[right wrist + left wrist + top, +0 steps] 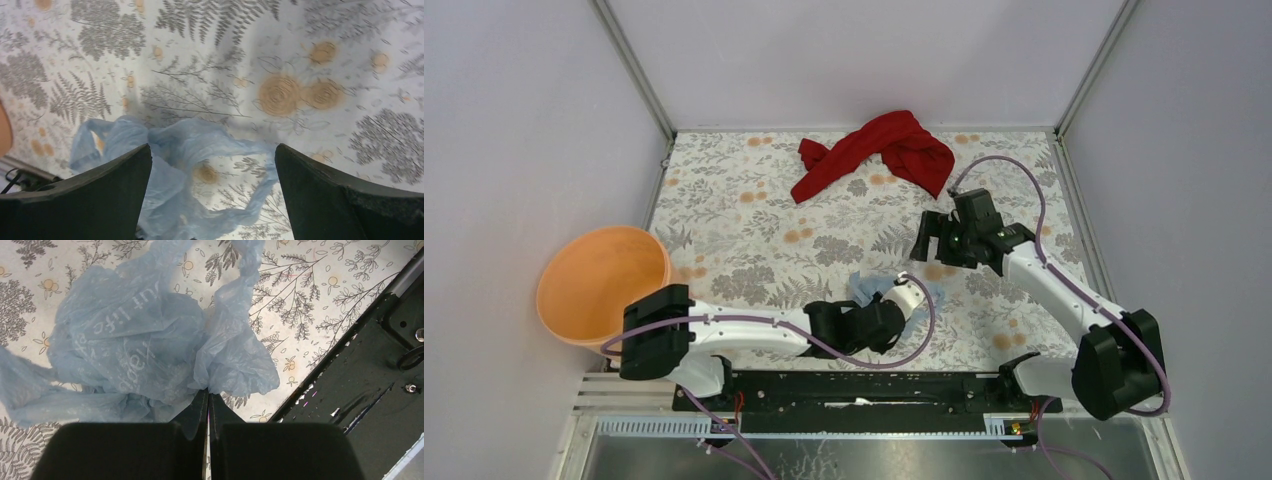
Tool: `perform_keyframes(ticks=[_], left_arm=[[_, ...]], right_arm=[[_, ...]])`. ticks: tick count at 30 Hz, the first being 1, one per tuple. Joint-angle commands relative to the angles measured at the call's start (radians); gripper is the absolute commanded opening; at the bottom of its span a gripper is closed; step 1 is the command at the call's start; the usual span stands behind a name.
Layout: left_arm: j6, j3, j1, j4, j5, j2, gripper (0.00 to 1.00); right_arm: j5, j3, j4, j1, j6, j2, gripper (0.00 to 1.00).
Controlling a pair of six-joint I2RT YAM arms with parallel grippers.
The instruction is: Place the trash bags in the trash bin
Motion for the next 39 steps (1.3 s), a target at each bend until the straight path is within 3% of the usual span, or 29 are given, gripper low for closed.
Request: perform_keyframes(ticks=[1,6,10,13,19,22,23,25,27,28,31,39], left_arm=[[-0.028,-0.036,0.001,0.051,-0.042,-0.081,0.0],[-0.029,-0.04,0.002,0.045,-0.04,-0.074,0.0],[-0.03,-0.034,0.002,0.048,-0.028,-0.06,0.0],[-0.028,-0.031,0.002,0.061,-0.019,-0.05,0.0],[-0.031,-0.005,0.002,0.049,0.002,-0.034,0.0],[-0.034,-0.003,0.002,0.045,0.039,-0.045,0.01],[-0.039,-0.003,0.002,0.042,0.049,-0.057,0.15],[-0.07,-0.008,0.008,0.033,0.048,-0.11,0.51],[-0.129,-0.009,0.043,0.01,0.076,-0.175,0.79],[-0.174,-0.008,0.078,-0.004,0.119,-0.208,0.86],[-0.287,-0.005,0.189,-0.033,0.245,-0.292,0.9],[-0.561,0.048,0.493,-0.21,0.283,-0.307,0.88]], right_arm=[[0.114,-0.063,-0.037,-0.026,0.047,-0.086,1.0],[0.017,-0.158,-0.046,-0.046,0.084,-0.128,0.98],[-0.025,-0.23,-0.061,-0.046,0.085,-0.162,0.87],[-0.109,-0.295,0.014,-0.045,0.119,-0.166,0.81],[-0.106,-0.344,0.141,-0.045,0.129,-0.088,0.76],[-0.119,-0.368,0.223,-0.045,0.116,-0.056,0.57],[-0.124,-0.376,0.249,-0.045,0.111,-0.062,0.48],[-0.115,-0.399,0.289,-0.045,0.105,-0.089,0.28],[-0.099,-0.417,0.306,-0.045,0.092,-0.123,0.12],[-0.089,-0.425,0.312,-0.045,0.083,-0.137,0.06],[-0.091,-0.433,0.316,-0.045,0.049,-0.153,0.0],[-0.134,-0.438,0.347,-0.046,0.026,-0.159,0.0]])
